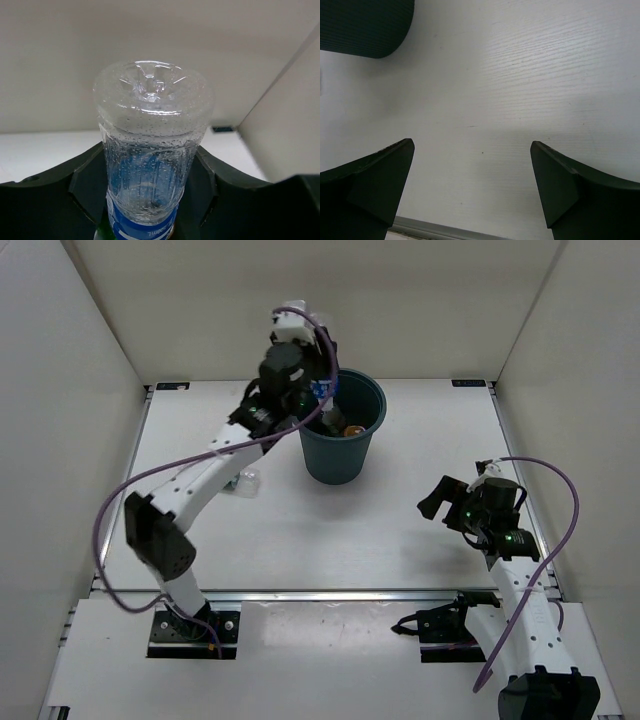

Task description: Put the plastic bottles in the bin

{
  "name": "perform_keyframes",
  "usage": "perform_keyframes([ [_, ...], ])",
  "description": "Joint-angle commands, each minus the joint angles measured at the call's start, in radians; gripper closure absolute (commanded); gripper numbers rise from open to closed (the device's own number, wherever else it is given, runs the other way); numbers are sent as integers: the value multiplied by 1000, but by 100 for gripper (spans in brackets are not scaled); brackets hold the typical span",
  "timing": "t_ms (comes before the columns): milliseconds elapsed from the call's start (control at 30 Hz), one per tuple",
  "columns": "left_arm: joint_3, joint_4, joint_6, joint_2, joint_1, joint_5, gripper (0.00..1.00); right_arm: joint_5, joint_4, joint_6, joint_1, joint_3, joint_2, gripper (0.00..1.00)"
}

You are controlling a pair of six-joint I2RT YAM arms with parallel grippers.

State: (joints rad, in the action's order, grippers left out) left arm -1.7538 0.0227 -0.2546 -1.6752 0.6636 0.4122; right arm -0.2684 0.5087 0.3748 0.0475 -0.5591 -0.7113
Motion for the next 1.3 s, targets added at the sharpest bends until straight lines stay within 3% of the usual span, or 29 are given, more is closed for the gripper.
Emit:
perform_keyframes([
  [0, -61, -61, 28, -67, 27, 65, 33, 9, -25, 1, 11, -22, 1, 1],
  [100, -69, 6, 3, -80, 33, 73, 29, 1, -27, 3, 20, -19, 6, 1],
  [200, 51, -73, -23, 24, 28, 69, 1, 8, -27, -5, 18, -24, -4, 0],
  [300, 129, -44, -84, 133, -16, 63, 1, -2, -53, -2, 11, -18, -2, 0],
  [400, 161, 150, -162, 225, -79, 88, 1, 0, -62, 1, -5, -13, -10, 1],
  [500, 233, 391, -294, 316, -217, 148, 1, 14, -50, -10, -17, -10, -23, 1],
  [600, 402, 519, -382, 414, -394, -69, 1, 31, -38, -23, -17, -12, -43, 1],
  [667, 572, 533, -413, 471, -453, -72, 1, 49, -21, -39, -5, -33, -60, 0],
  [733, 644, 554, -422, 491, -467, -53, 2, 63, -10, -60, 2, -57, -95, 1],
  [967, 729, 534, -460, 353, -512, -104, 2, 110, -29, -48, -43, -113, -116, 1],
  [1267, 694, 459, -557, 134, -553, -141, 2, 141, -36, -66, -89, -214, -158, 0],
])
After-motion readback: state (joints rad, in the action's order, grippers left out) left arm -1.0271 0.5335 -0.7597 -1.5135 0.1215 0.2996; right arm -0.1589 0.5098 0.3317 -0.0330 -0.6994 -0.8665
